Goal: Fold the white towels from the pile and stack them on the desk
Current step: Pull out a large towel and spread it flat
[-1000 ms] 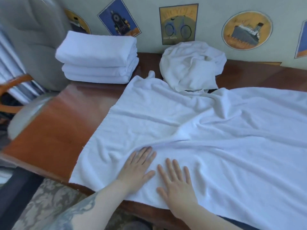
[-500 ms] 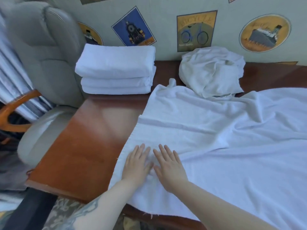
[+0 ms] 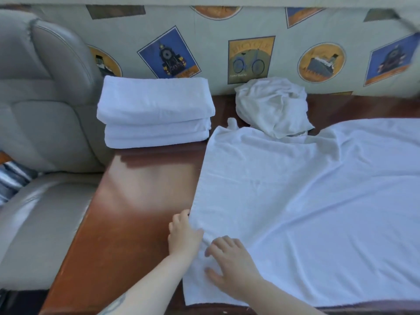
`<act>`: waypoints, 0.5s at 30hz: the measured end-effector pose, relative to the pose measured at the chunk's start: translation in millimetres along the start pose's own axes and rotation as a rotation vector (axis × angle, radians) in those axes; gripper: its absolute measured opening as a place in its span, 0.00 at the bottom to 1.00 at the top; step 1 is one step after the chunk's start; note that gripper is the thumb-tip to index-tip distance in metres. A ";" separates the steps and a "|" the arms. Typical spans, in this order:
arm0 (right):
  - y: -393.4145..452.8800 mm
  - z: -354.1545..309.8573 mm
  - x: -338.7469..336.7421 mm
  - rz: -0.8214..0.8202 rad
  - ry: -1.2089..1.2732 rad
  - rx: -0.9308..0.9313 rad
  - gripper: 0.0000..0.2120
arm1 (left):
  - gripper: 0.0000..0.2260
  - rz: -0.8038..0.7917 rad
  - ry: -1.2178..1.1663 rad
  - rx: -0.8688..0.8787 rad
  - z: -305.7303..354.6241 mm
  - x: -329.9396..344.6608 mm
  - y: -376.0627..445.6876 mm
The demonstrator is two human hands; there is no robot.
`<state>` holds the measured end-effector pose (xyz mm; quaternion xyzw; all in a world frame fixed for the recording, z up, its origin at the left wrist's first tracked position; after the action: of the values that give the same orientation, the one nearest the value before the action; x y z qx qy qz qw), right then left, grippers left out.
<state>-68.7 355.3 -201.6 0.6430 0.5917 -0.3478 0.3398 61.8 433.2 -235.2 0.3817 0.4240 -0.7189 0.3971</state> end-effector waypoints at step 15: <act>20.1 27.1 -2.1 0.148 0.645 0.676 0.07 | 0.12 -0.319 -0.571 0.064 27.3 -22.7 27.5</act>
<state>-50.0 329.9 -213.7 0.8332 0.4734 -0.2782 -0.0658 89.6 404.9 -213.9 0.1057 0.3270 -0.8630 0.3703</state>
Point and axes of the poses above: each hand's wrist, its own y-axis towards the middle knuckle, its own x-axis out of the palm, z = x × y, the point moved 4 cm from there along y, towards the middle knuckle, and after that the axes turned 14 degrees about y, right-handed, at the moved point
